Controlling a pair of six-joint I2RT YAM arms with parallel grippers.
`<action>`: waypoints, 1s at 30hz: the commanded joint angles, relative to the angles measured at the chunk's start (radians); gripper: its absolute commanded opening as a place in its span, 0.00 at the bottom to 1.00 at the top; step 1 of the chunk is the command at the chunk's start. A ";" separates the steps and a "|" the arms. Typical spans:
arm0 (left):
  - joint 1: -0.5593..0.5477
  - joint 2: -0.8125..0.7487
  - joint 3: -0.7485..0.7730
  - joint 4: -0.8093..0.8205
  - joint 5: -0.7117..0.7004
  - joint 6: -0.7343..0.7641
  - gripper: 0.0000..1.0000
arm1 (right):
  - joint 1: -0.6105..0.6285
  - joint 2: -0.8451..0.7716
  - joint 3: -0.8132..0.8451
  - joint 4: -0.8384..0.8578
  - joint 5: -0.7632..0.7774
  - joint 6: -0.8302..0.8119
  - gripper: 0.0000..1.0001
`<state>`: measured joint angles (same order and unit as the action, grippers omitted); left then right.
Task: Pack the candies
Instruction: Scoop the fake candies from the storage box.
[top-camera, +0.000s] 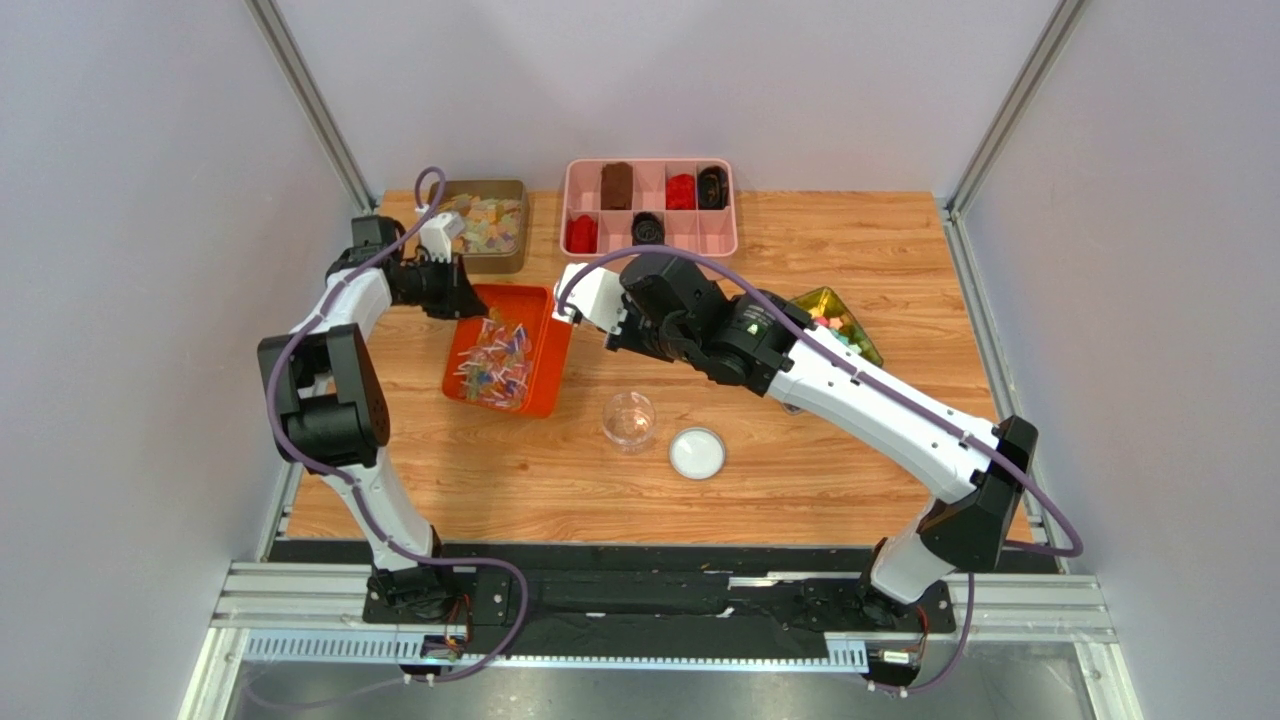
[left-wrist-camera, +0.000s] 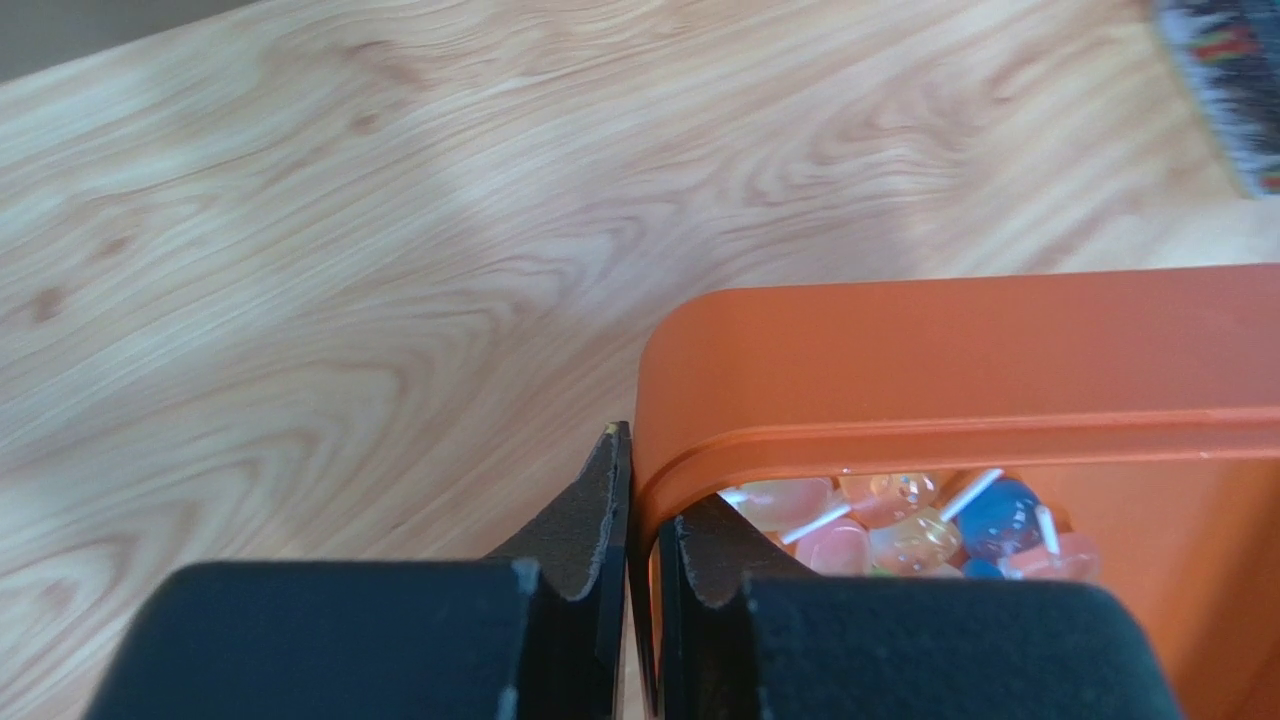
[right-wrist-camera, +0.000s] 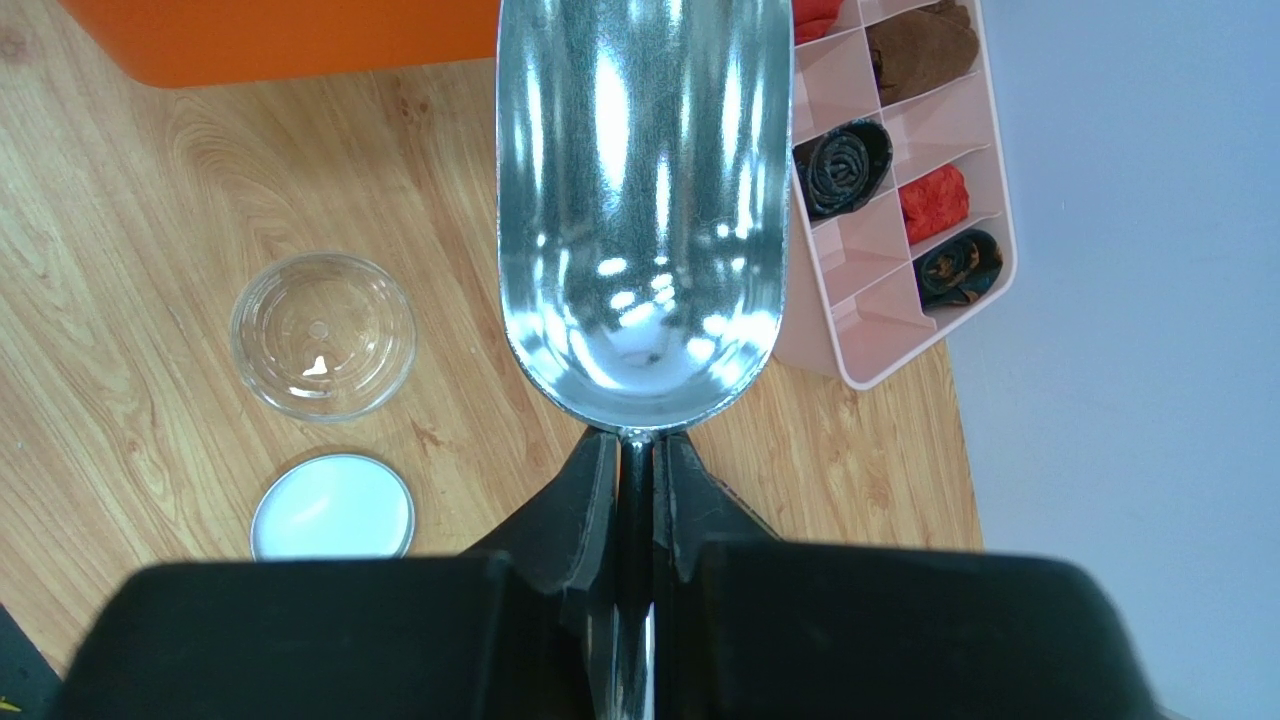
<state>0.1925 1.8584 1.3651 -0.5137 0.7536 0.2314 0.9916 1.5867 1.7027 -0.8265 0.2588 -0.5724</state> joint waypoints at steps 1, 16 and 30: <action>-0.002 -0.058 0.025 -0.013 0.124 -0.042 0.00 | 0.001 -0.005 0.043 0.018 -0.003 0.005 0.00; -0.097 -0.169 -0.093 0.113 -0.370 -0.078 0.00 | 0.100 0.162 0.164 -0.051 0.196 -0.155 0.00; -0.108 -0.182 -0.126 0.132 -0.503 -0.113 0.00 | 0.162 0.472 0.374 -0.069 0.468 -0.492 0.00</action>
<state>0.0910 1.7317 1.2274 -0.4194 0.2890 0.1745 1.1362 2.0212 1.9659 -0.9096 0.6182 -0.9279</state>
